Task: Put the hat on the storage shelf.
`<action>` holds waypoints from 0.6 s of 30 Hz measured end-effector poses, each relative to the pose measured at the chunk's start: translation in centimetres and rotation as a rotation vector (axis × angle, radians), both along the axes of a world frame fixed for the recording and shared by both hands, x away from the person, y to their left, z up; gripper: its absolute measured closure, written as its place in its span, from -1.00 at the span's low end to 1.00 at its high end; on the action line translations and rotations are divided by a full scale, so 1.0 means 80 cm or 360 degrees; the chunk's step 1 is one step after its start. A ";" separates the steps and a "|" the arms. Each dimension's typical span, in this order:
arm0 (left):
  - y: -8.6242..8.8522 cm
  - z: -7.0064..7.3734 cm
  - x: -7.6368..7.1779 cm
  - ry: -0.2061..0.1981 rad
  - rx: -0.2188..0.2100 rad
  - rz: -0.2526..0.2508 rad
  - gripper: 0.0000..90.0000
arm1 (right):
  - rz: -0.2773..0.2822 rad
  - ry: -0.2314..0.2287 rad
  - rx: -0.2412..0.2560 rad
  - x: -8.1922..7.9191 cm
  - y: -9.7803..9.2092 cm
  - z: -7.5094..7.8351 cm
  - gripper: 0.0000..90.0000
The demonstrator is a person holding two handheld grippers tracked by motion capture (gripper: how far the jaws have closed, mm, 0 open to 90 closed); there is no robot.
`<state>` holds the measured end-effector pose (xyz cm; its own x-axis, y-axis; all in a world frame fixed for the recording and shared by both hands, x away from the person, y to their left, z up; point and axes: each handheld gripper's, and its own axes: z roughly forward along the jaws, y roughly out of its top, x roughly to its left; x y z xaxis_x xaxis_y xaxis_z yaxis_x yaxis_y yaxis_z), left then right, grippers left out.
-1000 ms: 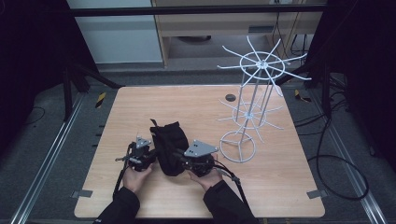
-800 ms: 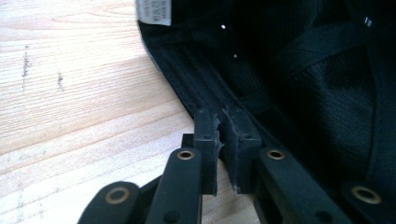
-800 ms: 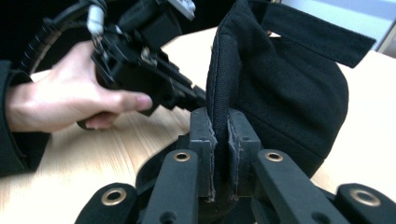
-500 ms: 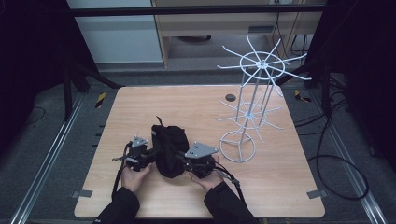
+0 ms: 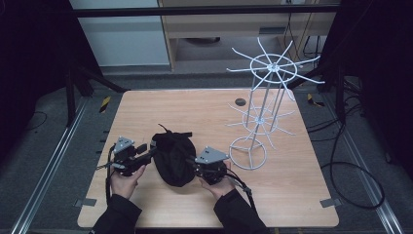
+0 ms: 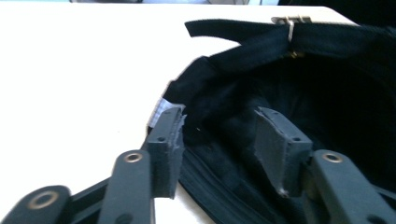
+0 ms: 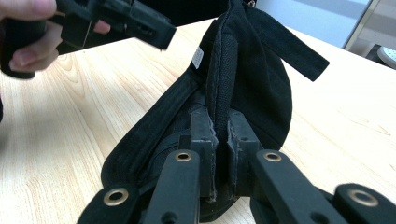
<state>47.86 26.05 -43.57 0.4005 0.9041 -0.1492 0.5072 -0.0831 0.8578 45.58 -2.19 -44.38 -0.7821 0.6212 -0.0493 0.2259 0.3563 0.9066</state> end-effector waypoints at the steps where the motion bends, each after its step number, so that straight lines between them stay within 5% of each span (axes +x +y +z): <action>1: 0.001 0.002 0.001 0.0000 0.0002 0.0002 0.09 | -0.0002 0.0001 0.0000 0.000 0.000 0.000 0.86; 6: -0.002 0.008 -0.001 0.0040 -0.0053 -0.0050 0.04 | -0.0011 -0.0010 0.0002 0.000 -0.001 0.001 0.86; 18: -0.042 0.045 -0.017 -0.0033 -0.0160 -0.0206 -0.11 | 0.0004 -0.0016 -0.0008 -0.003 0.001 0.001 0.86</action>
<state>46.46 22.66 -39.93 0.5163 0.8258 -0.2270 0.4802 -0.0597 0.8751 45.33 -2.12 -44.30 -0.7831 0.6190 -0.0603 0.2159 0.3615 0.9070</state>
